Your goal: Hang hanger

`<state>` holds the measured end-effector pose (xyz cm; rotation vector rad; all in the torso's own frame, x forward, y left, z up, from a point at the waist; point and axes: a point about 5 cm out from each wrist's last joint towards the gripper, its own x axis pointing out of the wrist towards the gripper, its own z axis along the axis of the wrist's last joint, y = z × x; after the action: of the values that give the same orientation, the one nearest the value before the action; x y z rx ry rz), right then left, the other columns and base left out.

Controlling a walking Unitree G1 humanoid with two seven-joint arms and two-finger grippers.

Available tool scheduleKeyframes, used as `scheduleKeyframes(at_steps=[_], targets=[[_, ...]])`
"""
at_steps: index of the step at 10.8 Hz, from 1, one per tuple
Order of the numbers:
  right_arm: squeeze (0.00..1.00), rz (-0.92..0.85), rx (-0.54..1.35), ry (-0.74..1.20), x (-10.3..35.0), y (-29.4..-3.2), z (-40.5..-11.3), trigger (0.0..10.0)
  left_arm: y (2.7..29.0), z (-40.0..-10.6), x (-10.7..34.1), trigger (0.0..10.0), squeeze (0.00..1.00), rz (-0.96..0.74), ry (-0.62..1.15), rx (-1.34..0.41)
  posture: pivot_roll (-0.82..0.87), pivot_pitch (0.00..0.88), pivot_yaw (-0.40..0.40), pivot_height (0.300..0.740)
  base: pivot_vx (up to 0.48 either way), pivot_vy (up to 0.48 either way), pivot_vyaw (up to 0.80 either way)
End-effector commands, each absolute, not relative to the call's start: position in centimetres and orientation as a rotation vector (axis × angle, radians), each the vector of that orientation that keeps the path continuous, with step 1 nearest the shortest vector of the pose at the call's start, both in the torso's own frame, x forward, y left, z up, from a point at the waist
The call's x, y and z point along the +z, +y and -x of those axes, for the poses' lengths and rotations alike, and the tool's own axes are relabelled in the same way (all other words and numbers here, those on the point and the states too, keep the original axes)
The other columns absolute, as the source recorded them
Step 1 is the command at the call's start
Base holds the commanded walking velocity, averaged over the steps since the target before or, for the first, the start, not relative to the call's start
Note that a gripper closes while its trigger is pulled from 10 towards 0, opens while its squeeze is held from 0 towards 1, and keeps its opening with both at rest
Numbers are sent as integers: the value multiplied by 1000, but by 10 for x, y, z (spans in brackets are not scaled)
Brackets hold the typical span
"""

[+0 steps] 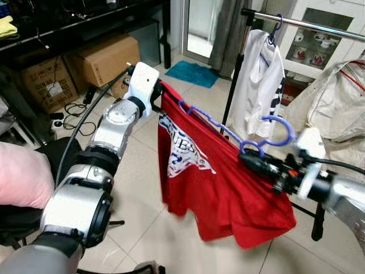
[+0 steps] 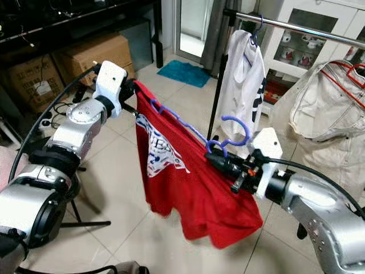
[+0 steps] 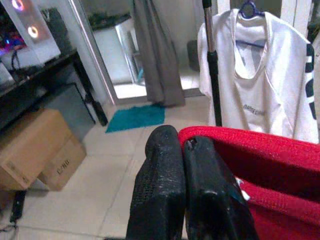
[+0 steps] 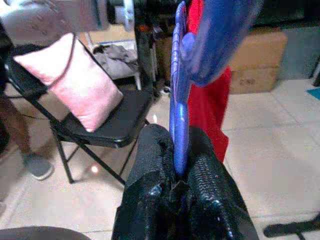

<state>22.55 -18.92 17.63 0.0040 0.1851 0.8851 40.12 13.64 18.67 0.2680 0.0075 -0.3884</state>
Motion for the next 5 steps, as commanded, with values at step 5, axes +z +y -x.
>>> scheduleKeyframes(at_steps=[5], targets=[[0,-373,213,45,176,-215,-281,0,60,-375,167,0,0,-124,0,-742,-26,0,43,740,0,0,0]])
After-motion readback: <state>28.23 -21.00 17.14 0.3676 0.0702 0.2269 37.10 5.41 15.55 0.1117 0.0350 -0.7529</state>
